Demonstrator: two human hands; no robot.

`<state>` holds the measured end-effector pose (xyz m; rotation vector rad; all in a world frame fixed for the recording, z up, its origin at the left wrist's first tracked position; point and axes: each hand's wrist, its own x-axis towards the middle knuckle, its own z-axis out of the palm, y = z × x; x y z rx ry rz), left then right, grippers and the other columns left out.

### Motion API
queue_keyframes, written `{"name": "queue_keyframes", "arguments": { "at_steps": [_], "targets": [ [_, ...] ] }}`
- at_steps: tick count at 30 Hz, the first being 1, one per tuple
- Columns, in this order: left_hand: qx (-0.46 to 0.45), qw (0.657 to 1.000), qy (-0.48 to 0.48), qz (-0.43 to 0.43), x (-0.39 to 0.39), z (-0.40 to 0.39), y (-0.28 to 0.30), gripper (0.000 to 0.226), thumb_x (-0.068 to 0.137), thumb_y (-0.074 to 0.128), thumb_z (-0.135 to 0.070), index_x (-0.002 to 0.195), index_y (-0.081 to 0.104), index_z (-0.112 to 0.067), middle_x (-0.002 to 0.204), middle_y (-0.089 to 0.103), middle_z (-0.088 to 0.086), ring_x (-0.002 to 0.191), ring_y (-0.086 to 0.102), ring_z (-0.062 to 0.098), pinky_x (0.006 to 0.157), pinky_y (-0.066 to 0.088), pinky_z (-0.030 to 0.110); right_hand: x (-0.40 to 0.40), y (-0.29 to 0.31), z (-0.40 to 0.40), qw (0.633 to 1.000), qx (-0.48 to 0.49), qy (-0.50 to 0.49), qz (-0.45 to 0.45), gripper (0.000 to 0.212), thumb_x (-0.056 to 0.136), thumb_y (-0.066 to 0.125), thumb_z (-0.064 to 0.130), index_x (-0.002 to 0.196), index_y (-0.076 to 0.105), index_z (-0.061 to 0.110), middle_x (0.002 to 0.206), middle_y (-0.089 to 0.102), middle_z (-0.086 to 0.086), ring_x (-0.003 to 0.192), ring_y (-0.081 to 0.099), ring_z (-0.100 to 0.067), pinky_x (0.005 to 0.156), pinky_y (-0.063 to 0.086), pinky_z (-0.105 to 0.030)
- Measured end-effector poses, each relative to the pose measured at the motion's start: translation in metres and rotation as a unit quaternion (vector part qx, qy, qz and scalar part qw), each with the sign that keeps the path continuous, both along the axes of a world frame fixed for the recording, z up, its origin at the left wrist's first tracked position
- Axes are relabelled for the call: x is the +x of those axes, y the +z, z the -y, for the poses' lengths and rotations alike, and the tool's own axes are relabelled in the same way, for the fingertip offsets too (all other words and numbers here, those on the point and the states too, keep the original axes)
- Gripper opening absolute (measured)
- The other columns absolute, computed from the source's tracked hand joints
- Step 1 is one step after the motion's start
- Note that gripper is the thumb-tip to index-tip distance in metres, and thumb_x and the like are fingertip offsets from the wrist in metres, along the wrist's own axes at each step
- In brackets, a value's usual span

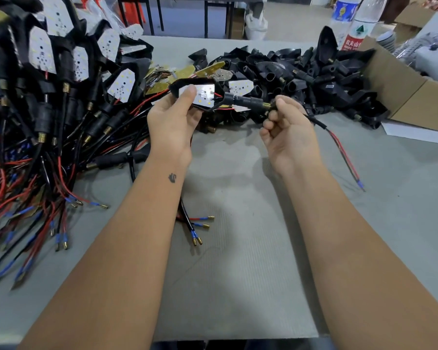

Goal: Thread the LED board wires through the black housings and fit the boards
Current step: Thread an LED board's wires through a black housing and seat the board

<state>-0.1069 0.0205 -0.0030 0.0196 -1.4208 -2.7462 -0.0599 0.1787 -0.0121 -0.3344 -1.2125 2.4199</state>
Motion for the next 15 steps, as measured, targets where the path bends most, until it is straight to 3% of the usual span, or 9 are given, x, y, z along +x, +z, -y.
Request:
{"name": "queue_keyframes", "arguments": {
  "at_steps": [5, 9, 11, 13, 15],
  "targets": [
    [-0.012, 0.999, 0.025, 0.028, -0.009, 0.029, 0.012, 0.018, 0.094, 0.062, -0.006, 0.076, 0.065, -0.009, 0.065, 0.067, 0.0, 0.058, 0.063, 0.009, 0.055, 0.052, 0.019, 0.005, 0.005, 0.016, 0.982, 0.188, 0.006, -0.028, 0.017, 0.091, 0.051, -0.003, 0.081, 0.058, 0.009, 0.059, 0.06, -0.006, 0.051, 0.055, -0.017, 0.054, 0.048, -0.028],
    [-0.124, 0.992, 0.018, 0.009, -0.014, 0.063, 0.032, 0.015, 0.096, 0.058, -0.016, 0.082, 0.06, -0.017, 0.065, 0.07, -0.005, 0.06, 0.07, 0.014, 0.053, 0.054, 0.023, 0.013, 0.005, 0.046, 0.913, 0.394, -0.018, -0.101, 0.015, 0.087, 0.055, -0.005, 0.082, 0.06, 0.007, 0.069, 0.061, -0.018, 0.062, 0.057, -0.025, 0.063, 0.047, -0.037],
    [-0.182, 0.983, 0.028, 0.003, -0.015, 0.083, 0.043, 0.014, 0.096, 0.059, -0.022, 0.082, 0.057, -0.022, 0.062, 0.069, -0.008, 0.058, 0.07, 0.014, 0.054, 0.056, 0.026, 0.018, 0.003, 0.066, 0.837, 0.517, -0.011, -0.177, 0.007, 0.091, 0.056, 0.001, 0.09, 0.062, 0.004, 0.073, 0.06, -0.012, 0.064, 0.053, -0.022, 0.064, 0.045, -0.036],
    [-0.208, 0.976, 0.059, -0.019, -0.02, 0.105, 0.056, 0.013, 0.096, 0.06, -0.02, 0.083, 0.057, -0.025, 0.063, 0.068, -0.008, 0.052, 0.066, 0.011, 0.052, 0.057, 0.026, 0.019, 0.006, 0.087, 0.719, 0.66, -0.01, -0.218, 0.009, 0.091, 0.056, 0.011, 0.094, 0.064, 0.007, 0.076, 0.062, -0.001, 0.068, 0.056, -0.018, 0.062, 0.049, -0.036],
    [-0.247, 0.963, 0.102, -0.039, -0.027, 0.126, 0.07, 0.008, 0.093, 0.063, -0.019, 0.088, 0.059, -0.024, 0.075, 0.065, -0.005, 0.056, 0.064, 0.008, 0.048, 0.053, 0.022, 0.015, 0.015, 0.111, 0.618, 0.742, 0.002, -0.261, 0.01, 0.09, 0.059, 0.012, 0.095, 0.068, 0.01, 0.084, 0.067, 0.0, 0.079, 0.064, -0.023, 0.062, 0.052, -0.038]
  ]
}}
